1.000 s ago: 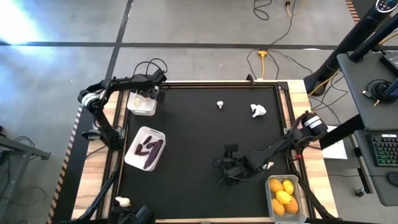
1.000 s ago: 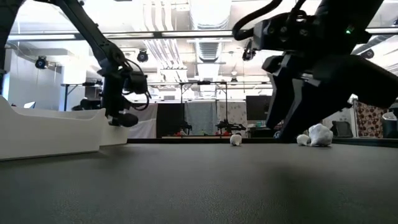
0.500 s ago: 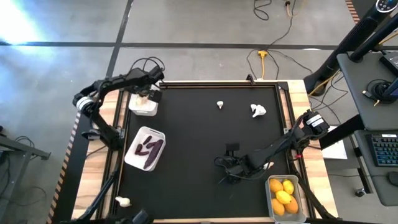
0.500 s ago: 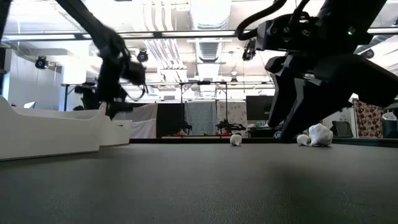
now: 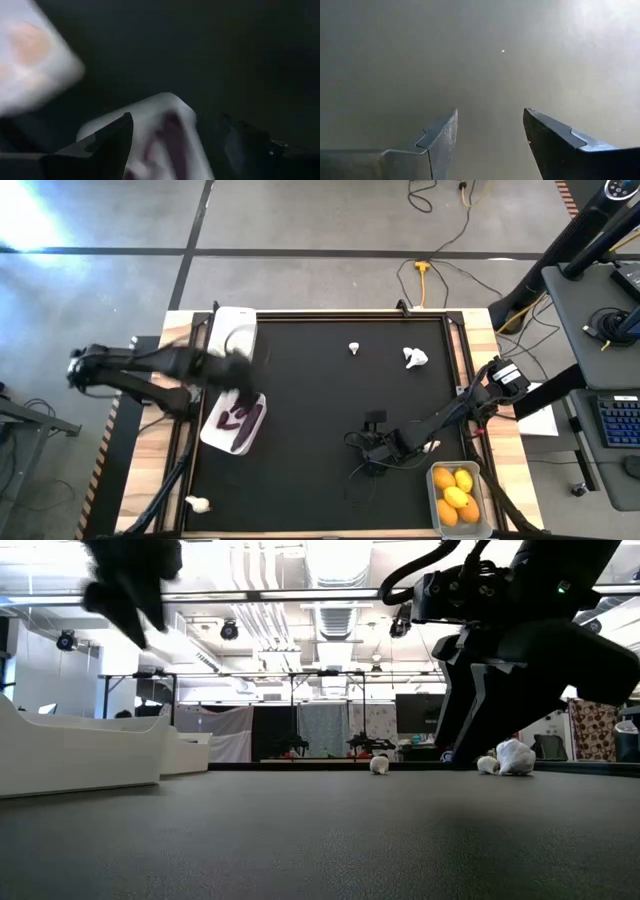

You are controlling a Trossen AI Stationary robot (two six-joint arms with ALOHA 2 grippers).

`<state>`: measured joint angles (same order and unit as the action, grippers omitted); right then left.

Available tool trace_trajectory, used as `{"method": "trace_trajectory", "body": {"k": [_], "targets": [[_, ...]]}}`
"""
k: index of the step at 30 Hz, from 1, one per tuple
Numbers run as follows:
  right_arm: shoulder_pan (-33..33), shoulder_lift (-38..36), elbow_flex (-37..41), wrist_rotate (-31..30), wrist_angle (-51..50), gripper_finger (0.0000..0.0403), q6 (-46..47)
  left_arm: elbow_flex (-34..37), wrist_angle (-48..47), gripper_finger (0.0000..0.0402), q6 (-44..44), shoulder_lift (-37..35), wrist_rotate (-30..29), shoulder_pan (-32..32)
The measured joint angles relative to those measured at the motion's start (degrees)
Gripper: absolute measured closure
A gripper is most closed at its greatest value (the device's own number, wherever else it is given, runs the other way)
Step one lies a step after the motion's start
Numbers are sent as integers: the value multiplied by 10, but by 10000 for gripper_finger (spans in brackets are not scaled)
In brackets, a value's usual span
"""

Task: Sort produce into baskets
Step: Put the garlic into the top white bin

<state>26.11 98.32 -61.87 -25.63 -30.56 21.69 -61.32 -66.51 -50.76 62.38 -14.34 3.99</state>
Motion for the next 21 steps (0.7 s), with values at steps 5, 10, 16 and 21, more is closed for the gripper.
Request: {"method": "trace_trajectory", "body": {"k": [5, 10, 16, 21], "targets": [[0, 0, 0, 21, 0, 184, 9, 21, 17, 132, -280, -2, -3, 301], [0, 0, -4, 21, 2, 184, 8, 30, 54, 132, -496, 64, -47, 535], [-3, 0, -4, 16, 52, 184, -38, 30, 58, 132, -578, 166, -1, 626], [-5, 0, -4, 17, 99, 184, -86, 31, 108, 137, -552, 229, 129, 627]]}}
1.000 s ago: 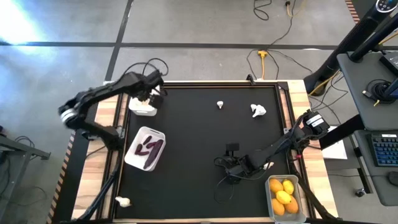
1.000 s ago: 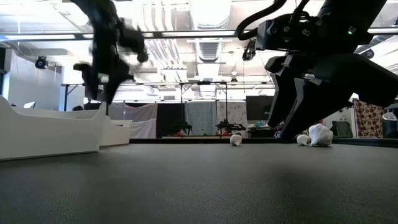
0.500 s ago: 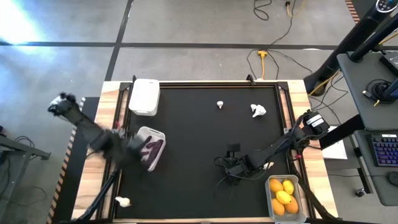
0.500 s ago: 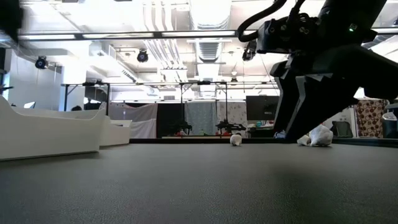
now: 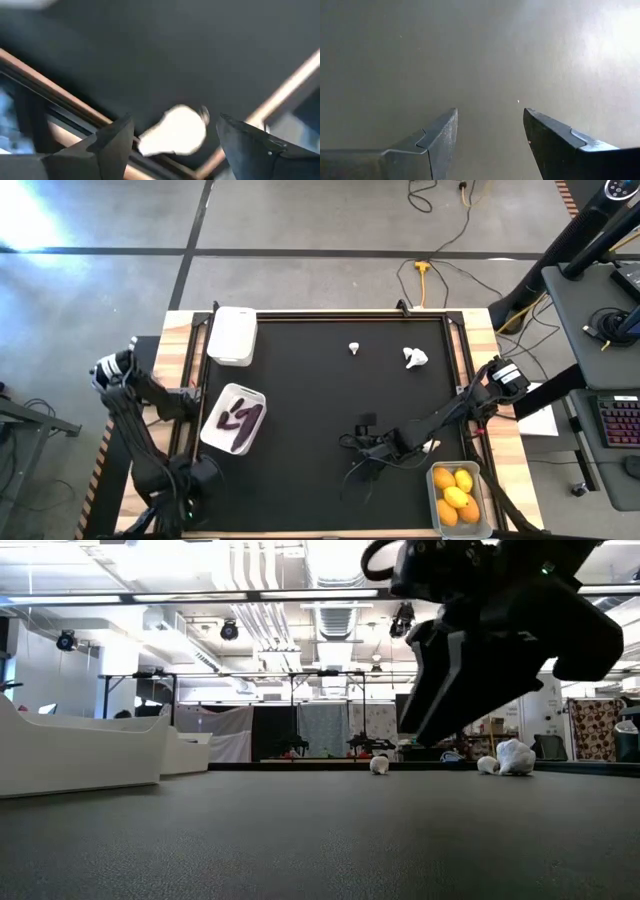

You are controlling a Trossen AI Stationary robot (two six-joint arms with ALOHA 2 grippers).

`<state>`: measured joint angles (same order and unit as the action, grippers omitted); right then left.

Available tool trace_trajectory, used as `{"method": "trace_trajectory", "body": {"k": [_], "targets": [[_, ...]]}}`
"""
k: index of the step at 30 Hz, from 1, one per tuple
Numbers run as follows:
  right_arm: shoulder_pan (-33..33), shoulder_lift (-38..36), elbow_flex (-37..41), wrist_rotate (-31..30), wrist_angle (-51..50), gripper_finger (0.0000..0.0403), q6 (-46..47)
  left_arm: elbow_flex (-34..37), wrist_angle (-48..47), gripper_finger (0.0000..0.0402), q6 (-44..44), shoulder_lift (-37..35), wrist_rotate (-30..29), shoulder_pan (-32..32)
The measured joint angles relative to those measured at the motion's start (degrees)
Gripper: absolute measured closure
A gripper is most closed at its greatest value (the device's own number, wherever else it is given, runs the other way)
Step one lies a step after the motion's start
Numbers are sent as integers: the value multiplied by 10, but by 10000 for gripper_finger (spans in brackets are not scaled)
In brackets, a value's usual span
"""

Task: Sort produce into baskets
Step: Put the garlic into the top white bin

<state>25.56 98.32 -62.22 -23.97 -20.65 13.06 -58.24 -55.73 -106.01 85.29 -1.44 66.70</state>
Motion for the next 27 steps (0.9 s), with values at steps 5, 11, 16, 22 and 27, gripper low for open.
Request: {"method": "trace_trajectory", "body": {"k": [5, 11, 16, 22, 27], "targets": [[-2, 0, 0, 0, 8, 184, -12, 0, 77, 154, 8, 38, 77, 0], [-5, 0, 0, 0, 14, 184, -11, 0, 79, 171, 37, 69, 102, -3], [-5, 0, 0, 0, 16, 184, -11, 1, 88, 175, 127, 99, 134, -6], [-5, 0, 0, 0, 16, 184, -11, 5, 68, 176, 223, 142, 160, -7], [-5, 0, 0, 0, 16, 184, -11, 4, 65, 176, 251, 175, 161, -11]]}}
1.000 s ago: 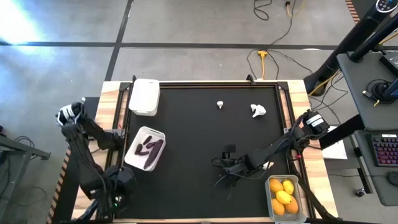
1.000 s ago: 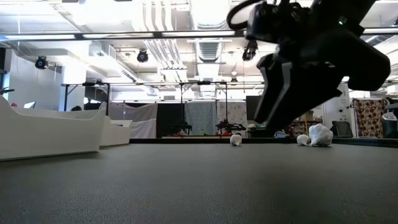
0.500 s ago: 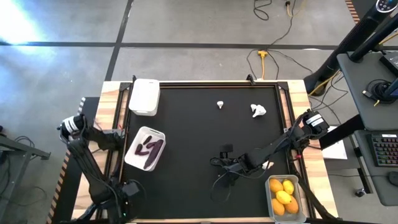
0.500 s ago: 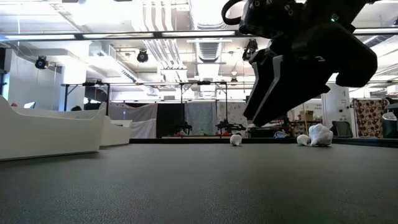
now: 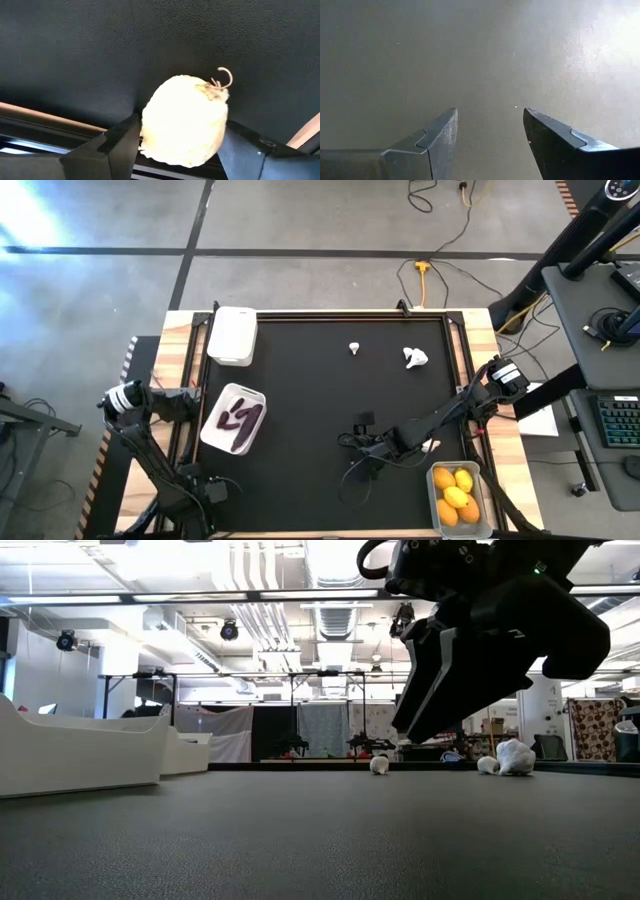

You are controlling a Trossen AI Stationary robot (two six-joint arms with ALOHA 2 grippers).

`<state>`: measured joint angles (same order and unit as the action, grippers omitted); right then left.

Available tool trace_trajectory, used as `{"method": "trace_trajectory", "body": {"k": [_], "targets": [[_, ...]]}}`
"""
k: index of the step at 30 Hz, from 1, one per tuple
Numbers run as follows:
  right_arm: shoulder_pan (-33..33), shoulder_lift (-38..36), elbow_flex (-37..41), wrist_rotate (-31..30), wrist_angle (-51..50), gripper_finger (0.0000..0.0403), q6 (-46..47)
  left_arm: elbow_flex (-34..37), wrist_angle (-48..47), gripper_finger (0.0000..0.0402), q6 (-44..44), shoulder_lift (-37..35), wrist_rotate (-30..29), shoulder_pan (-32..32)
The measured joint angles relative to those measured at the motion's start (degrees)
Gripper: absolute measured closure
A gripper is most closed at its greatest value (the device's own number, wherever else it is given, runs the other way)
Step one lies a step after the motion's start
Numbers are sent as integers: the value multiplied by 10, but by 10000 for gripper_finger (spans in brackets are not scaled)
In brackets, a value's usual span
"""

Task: Sort produce into baskets
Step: Put the garlic into the top white bin

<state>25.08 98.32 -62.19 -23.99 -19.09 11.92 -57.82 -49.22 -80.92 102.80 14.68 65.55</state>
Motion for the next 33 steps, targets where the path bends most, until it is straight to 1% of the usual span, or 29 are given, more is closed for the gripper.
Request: {"method": "trace_trajectory", "body": {"k": [3, 6, 15, 17, 19, 22, 24, 25, 27, 30, 33], "targets": [[0, 0, 0, 0, 0, 184, 0, -1, -3, 181, -9, 11, 6, -11], [0, 0, 0, 0, 0, 184, 0, 0, 3, 200, -15, 10, -14, -25], [0, 0, 0, 0, 1, 184, 0, -11, 9, 300, 26, -2, -40, -67], [0, 0, 0, 0, 1, 184, 0, -21, 3, 312, 38, -10, -80, -82], [0, 0, 0, 0, 1, 184, 0, -38, -5, 315, 54, -27, -130, -100], [0, 0, 0, 0, 1, 184, -1, -71, -39, 314, 112, -60, -192, -133], [0, 0, 0, 0, 1, 184, -2, -91, -78, 313, 158, -82, -230, -163], [0, 0, 0, 0, 1, 184, -5, -101, -101, 313, 181, -94, -258, -182], [0, 0, 0, 0, 1, 184, -10, -121, -148, 312, 228, -123, -326, -220], [0, 0, 0, 0, 1, 184, -14, -140, -218, 312, 296, -161, -449, -287], [0, 0, 0, 0, 1, 184, -14, -146, -243, 312, 353, -202, -565, -381]]}}
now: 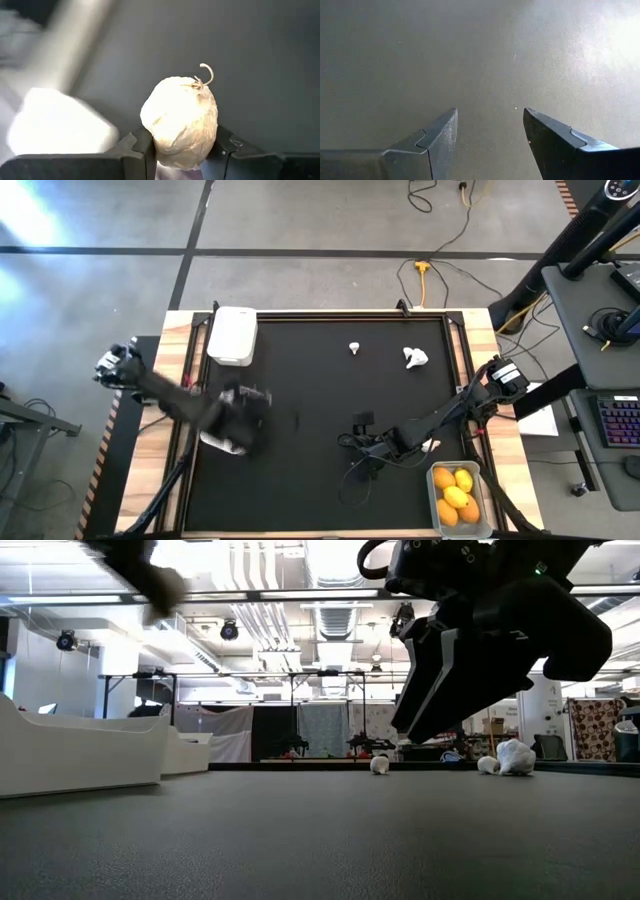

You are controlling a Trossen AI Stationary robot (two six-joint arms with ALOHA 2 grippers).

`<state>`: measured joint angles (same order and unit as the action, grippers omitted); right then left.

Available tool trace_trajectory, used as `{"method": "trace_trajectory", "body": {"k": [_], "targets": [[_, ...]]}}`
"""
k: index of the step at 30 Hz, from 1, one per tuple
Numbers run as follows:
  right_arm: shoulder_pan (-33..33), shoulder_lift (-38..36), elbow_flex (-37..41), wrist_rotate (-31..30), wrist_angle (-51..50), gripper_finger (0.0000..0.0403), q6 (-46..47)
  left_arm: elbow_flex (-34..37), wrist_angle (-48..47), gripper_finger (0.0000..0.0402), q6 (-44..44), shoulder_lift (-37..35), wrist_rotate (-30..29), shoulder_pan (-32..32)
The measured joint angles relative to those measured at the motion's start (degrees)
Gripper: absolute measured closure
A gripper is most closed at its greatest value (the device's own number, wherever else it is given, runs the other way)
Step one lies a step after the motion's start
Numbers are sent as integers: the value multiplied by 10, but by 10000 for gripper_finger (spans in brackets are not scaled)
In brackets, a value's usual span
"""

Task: Sort produce into baskets
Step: Put the garlic into the top white bin

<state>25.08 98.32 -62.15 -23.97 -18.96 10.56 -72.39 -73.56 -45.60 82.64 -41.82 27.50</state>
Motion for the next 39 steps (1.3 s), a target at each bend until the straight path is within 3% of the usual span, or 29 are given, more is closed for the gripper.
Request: {"method": "trace_trajectory", "body": {"k": [4, 7, 12, 17, 21, 25, 33, 39], "targets": [[0, 0, 0, 0, 0, 184, 4, 22, 14, 312, 42, -44, -82, -162], [0, 0, 0, 0, -1, 184, 19, 46, 38, 312, 44, -57, -87, -299], [0, 0, 0, 0, -3, 184, 23, 97, 111, 312, 67, -39, 5, -522], [0, 0, 2, 0, -5, 184, 24, 157, 225, 311, 87, 6, 82, -668], [0, 0, 6, 0, -6, 184, 24, 202, 327, 305, 106, 52, 147, -718], [0, 0, 13, 0, -6, 184, 25, 218, 363, 293, 106, 97, 155, -731], [0, 0, 26, 0, -6, 184, 23, 202, 343, 225, 108, 115, 139, -730], [0, 0, 24, 0, -18, 184, 4, 137, 227, 161, 137, 76, 135, -726]]}}
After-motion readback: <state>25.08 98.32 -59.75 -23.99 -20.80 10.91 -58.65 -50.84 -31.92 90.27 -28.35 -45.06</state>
